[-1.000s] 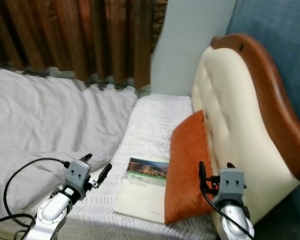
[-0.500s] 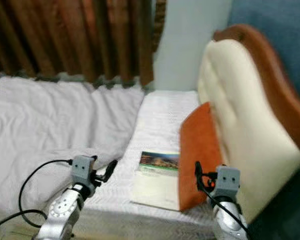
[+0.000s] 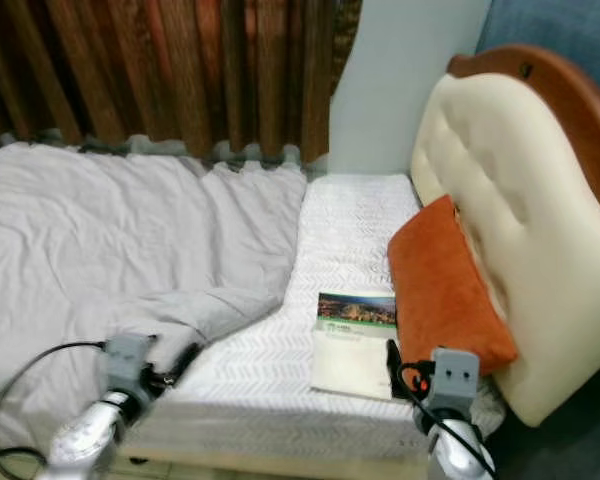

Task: Clean up the room

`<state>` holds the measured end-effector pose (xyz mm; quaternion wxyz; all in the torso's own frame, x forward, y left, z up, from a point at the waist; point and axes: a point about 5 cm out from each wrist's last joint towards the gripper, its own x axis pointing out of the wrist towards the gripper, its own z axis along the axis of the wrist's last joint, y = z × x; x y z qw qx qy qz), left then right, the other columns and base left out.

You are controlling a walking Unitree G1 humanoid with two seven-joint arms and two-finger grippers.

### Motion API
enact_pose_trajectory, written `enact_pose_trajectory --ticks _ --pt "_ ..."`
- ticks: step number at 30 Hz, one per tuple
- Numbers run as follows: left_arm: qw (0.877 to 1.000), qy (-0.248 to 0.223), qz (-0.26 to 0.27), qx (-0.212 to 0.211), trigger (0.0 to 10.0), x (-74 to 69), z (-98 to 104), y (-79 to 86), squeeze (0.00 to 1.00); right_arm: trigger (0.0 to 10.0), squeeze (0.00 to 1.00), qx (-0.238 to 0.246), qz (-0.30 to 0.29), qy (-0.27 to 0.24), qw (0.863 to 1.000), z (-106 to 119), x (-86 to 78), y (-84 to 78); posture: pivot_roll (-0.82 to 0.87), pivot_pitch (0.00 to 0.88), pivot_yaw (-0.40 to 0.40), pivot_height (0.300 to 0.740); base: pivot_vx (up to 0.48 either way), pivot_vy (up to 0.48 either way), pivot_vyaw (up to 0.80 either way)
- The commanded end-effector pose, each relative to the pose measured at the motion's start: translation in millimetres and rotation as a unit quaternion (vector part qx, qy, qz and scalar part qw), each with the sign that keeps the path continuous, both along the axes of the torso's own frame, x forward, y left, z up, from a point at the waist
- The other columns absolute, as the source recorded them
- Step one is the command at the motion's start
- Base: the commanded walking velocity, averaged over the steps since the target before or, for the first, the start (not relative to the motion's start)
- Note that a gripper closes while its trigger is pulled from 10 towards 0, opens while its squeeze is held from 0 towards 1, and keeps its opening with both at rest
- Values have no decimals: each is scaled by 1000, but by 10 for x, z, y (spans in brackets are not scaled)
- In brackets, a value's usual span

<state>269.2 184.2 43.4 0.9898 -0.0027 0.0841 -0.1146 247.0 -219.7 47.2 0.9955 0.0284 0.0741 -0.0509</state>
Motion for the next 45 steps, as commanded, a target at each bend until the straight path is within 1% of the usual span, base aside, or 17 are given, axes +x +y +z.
enact_pose_trajectory --ticks 1,3,7,10,13,14,15,16,17,19,20,23,24,25,28,33,45 --pt "999 -19 -21 -17 10000 79 109 -182 0 10000 0 -6 2 -9 1000 38 20 -39 -2 0 -46 740 0 480 0" --pt "999 -24 -13 -23 10000 109 142 -201 0 10000 0 -8 15 -10 1000 41 42 3 -2 0 -46 740 0 480 0" --pt "999 -27 -14 -21 10000 101 151 -218 0 10000 0 -1 20 -8 1000 31 29 13 1 0 -53 740 0 480 0" --pt "999 -29 -24 -12 10000 2 131 -246 0 10000 0 3 34 -6 999 28 -67 18 1 0 -57 740 0 480 0" --pt "998 -28 -55 7 10000 -289 100 -271 0 10000 0 -9 62 5 998 -6 -292 15 -5 0 -63 740 0 480 0" --pt "998 -28 -55 7 10000 -289 100 -271 0 10000 0 -9 62 5 998 -6 -292 15 -5 0 -63 740 0 480 0" --pt "998 -25 -62 12 10000 -363 86 -279 0 10000 0 -11 67 10 998 -25 -348 15 -5 0 -63 740 0 480 0" --pt "998 -23 -64 13 10000 -398 77 -284 0 10000 0 -13 69 14 997 -38 -374 13 -3 0 -64 740 0 480 0" --pt "998 -21 -60 18 10000 -391 59 -277 0 10000 0 -12 69 16 997 -54 -379 17 -1 0 -66 740 0 480 0" --pt "997 -17 -47 56 10000 -275 19 -268 0 10000 0 -8 71 15 997 -65 -313 54 3 0 -67 740 0 0 0" --pt "997 -17 -47 56 10000 -275 19 -268 0 10000 0 -8 71 15 997 -65 -313 54 3 0 -67 740 0 0 0" --pt "997 -54 -28 45 10000 -100 203 -276 0 10000 0 -9 85 4 996 -18 -190 115 0 0 -63 740 0 0 0" --pt "997 -54 -28 45 10000 -100 203 -276 0 10000 0 -9 85 4 996 -18 -190 115 0 0 -63 740 0 0 0" --pt "997 -60 -25 41 10000 -68 259 -290 0 10000 0 -7 86 0 996 2 -154 125 2 0 -63 740 390 281 0" --pt "997 -63 -24 46 10000 -50 285 -302 0 10000 0 -6 86 -3 996 20 -123 135 0 0 -61 740 390 280 0" --pt "998 -45 -30 45 10000 -21 220 -369 0 10000 0 -4 86 -9 996 40 -73 154 -5 0 -55 740 386 284 0" --pt "998 -34 -38 47 10000 3 191 -427 0 10000 0 -2 83 -7 997 30 -52 161 -10 0 -53 740 387 283 -67"
